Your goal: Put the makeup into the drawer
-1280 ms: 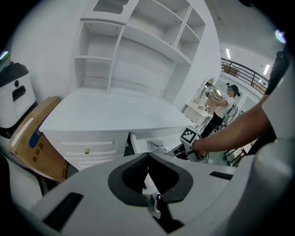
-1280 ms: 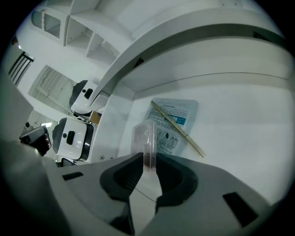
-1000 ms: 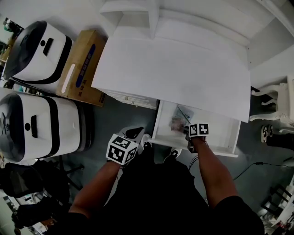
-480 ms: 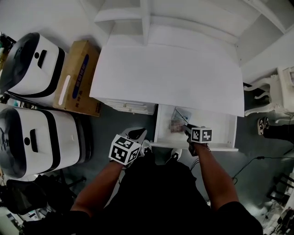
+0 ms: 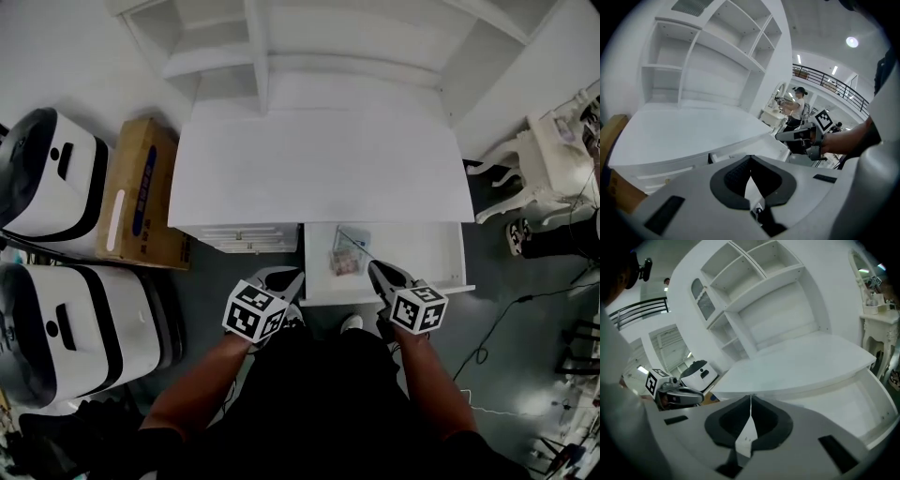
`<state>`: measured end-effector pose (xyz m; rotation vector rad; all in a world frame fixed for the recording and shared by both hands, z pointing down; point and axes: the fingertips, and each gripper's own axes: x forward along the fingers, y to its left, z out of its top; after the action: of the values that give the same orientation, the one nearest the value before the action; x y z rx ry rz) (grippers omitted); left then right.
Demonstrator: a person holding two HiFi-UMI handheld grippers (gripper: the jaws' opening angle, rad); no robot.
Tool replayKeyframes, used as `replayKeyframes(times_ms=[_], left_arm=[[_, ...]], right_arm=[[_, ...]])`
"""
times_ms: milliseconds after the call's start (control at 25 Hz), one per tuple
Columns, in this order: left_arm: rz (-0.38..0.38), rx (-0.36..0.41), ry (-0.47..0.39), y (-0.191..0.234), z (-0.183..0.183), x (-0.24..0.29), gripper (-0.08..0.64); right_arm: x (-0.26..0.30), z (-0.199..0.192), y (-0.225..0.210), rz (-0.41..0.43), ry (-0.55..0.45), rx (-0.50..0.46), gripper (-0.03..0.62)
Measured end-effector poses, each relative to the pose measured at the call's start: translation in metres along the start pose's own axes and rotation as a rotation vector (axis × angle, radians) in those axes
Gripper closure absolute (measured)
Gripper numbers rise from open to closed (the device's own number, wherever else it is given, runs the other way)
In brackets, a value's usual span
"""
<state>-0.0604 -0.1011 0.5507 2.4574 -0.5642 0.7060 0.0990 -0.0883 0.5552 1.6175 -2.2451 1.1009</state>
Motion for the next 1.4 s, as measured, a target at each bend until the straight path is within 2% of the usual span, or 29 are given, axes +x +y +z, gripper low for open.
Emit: replayKeyframes(times_ms=[160, 400, 680, 800, 1120, 1400], left_arm=[[0.004, 0.001, -0.042, -0.018, 0.01, -0.002, 0.555], [0.05, 0.033, -0.06, -0.052, 0.011, -0.01, 0.555], [0.116, -0.017, -0.109, -0.101, -0.001, -0.022, 0.555], [0.144, -0.029, -0.12, -0.124, -0.012, -0.029, 0.555], [0.191, -0.007, -0.114, -0.164, -0.037, -0.04, 0.555], [0.161, 0.022, -0.126, -0.158, -0.022, -0.042, 0.555]], right_arm=[[-0.027, 0.007, 0.022, 0.058, -0.038, -0.051, 0.565], [-0.063, 0.003, 0.014, 0.062, -0.058, -0.047, 0.565], [-0.117, -0.024, 0.017, 0.152, -0.068, -0.06, 0.565], [-0.133, -0.043, 0.018, 0.161, -0.04, -0.101, 0.565], [-0.163, -0.066, 0.022, 0.231, -0.061, -0.1, 0.565], [-0.169, -0.061, 0.031, 0.169, -0.087, -0.155, 0.565]])
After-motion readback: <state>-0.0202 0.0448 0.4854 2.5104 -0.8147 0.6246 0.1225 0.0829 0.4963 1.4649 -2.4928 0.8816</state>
